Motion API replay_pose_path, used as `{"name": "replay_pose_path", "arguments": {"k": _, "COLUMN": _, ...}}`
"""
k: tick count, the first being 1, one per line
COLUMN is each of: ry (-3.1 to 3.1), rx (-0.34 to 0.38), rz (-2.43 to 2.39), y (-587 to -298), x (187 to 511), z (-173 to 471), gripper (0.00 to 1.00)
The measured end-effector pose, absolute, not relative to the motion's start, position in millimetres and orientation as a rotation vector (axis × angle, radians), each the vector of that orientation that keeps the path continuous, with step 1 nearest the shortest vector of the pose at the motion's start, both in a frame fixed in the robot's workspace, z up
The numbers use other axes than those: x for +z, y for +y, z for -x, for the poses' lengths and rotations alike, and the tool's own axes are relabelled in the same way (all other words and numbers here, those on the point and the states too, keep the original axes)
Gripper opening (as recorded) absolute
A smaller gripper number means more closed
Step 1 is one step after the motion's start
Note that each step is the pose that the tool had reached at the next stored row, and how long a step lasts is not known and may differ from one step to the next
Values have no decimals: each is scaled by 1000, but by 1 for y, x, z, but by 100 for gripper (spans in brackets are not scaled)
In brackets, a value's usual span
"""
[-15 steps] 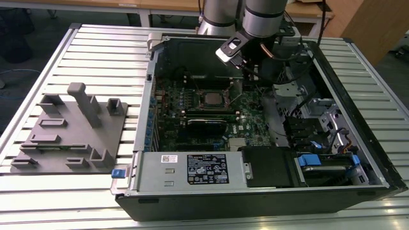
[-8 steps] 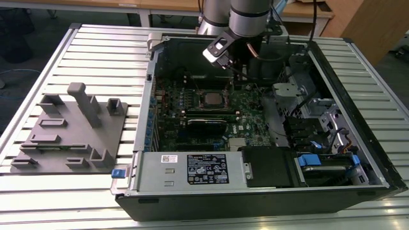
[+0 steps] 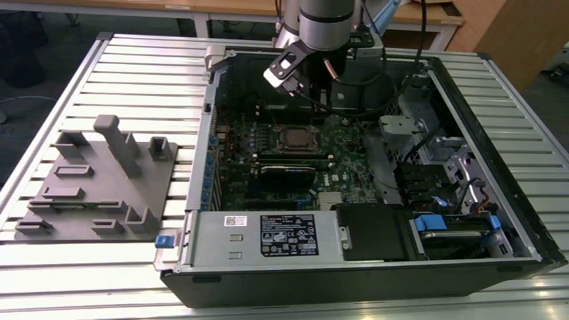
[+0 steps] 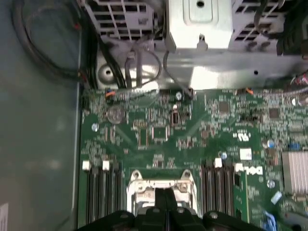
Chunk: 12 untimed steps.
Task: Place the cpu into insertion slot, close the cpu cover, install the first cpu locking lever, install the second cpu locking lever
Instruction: 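Close the cpu cover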
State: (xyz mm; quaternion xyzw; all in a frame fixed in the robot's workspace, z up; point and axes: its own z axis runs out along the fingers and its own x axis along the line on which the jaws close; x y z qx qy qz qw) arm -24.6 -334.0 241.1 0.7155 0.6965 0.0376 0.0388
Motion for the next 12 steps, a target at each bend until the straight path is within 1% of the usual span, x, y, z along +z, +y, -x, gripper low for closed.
{"name": "replay_pose_path", "arguments": {"k": 5, "ry": 2137, "rx": 114, "rz": -2194, "y": -334, "x": 241, "z": 25, "gripper": 10}}
{"name": "replay_pose_path", "arguments": {"k": 10, "ry": 2178, "rx": 25, "rz": -2237, "y": -334, "x": 240, "z": 24, "gripper": 10}}
{"name": "replay_pose_path", "arguments": {"k": 12, "ry": 2183, "rx": 13, "rz": -2242, "y": -334, "x": 240, "z": 24, "gripper": 10}}
